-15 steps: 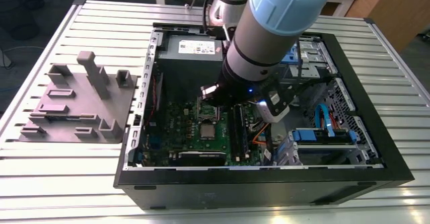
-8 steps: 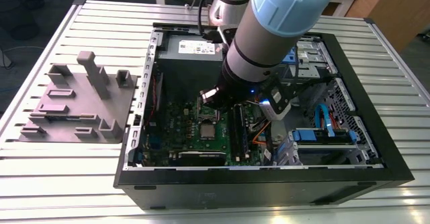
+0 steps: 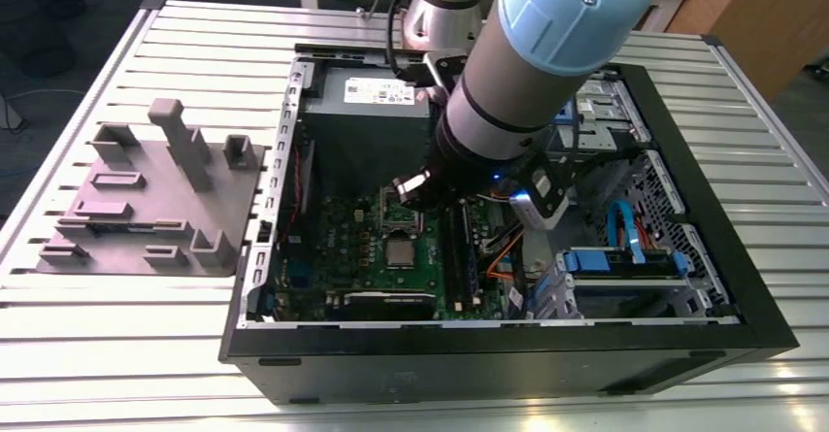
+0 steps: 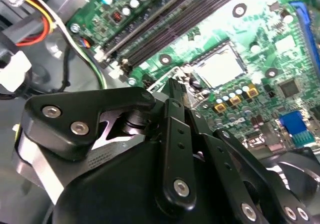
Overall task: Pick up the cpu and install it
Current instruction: 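Close the cpu cover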
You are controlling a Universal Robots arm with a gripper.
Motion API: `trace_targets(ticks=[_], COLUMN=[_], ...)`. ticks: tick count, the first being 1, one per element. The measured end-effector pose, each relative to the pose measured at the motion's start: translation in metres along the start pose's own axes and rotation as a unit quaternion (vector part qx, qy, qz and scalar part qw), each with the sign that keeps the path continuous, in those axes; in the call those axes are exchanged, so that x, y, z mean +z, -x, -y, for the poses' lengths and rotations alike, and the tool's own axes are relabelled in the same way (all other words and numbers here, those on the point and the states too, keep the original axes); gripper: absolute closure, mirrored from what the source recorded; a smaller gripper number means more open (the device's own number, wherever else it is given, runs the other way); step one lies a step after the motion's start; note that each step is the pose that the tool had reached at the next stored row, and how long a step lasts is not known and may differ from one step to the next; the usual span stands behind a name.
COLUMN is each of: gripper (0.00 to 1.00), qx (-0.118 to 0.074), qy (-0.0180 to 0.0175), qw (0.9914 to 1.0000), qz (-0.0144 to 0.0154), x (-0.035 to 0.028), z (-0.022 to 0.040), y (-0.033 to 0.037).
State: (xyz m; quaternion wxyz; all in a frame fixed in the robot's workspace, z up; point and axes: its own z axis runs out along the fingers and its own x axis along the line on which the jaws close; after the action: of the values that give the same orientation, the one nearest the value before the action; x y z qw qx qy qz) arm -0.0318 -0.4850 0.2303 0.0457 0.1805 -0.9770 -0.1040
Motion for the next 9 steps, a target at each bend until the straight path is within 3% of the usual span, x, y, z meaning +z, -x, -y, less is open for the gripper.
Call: trace_targets(ticks=[9], gripper=[0.89], qx=[-0.008], qy=[0.0200], qw=[0.99975], qz=[0.0063], x=[0.0045], z=[0.0004], y=[0.0116])
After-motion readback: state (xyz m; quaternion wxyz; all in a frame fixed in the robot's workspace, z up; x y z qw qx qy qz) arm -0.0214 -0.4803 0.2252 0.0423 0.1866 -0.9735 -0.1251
